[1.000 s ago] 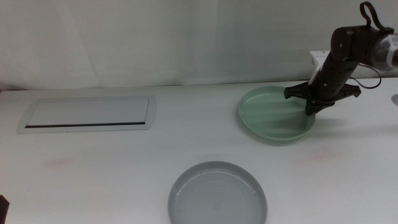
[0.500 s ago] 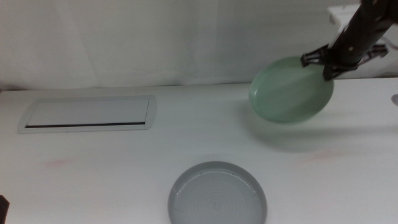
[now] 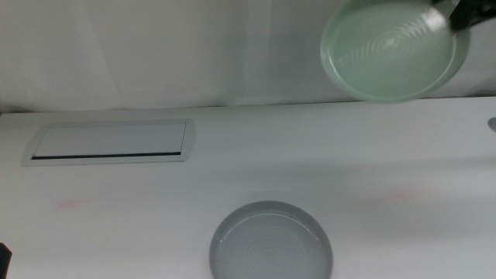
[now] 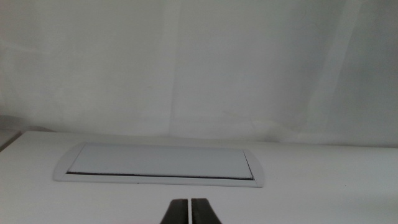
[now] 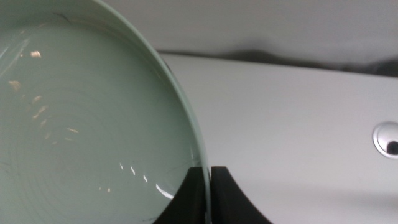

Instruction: Stack the three bowls on top of each other.

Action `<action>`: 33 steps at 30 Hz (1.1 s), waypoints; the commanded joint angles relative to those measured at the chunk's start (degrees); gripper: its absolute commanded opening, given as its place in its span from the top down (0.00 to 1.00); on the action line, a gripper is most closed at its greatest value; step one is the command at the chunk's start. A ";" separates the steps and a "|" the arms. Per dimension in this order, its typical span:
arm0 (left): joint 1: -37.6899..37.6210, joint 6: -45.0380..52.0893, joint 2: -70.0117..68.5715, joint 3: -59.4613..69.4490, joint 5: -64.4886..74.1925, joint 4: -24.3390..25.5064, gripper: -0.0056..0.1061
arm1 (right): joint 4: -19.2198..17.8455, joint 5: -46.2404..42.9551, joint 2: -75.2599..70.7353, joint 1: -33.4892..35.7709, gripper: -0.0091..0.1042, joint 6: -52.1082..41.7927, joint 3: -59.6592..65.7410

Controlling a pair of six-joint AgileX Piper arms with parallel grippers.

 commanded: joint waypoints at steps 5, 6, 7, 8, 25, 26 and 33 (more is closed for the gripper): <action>0.08 -0.27 -0.26 2.26 -0.55 -0.10 0.98 | 3.01 1.63 -9.49 2.14 0.94 -0.39 8.25; 0.08 -0.27 -0.26 2.26 -0.55 -0.10 0.98 | 3.01 1.36 -10.40 2.92 0.94 -0.39 10.32; 0.08 -0.27 -0.26 2.26 -0.55 -0.10 0.98 | 3.01 0.28 -11.32 3.76 0.94 0.00 12.54; 0.08 -0.27 -0.26 2.26 -0.55 -0.10 0.98 | 3.01 -0.81 -12.04 4.64 0.94 0.40 14.34; 0.08 -0.27 -0.26 2.26 -0.55 -0.10 0.98 | 3.37 -22.06 -12.21 24.10 0.94 10.63 44.71; 0.08 -0.27 -0.26 2.26 -0.55 -0.10 0.98 | 3.37 -23.01 -11.62 24.50 0.94 10.63 45.52; 0.08 -0.27 -0.26 2.26 -0.55 -0.10 0.98 | 5.93 -27.62 -4.58 25.32 0.94 10.39 47.02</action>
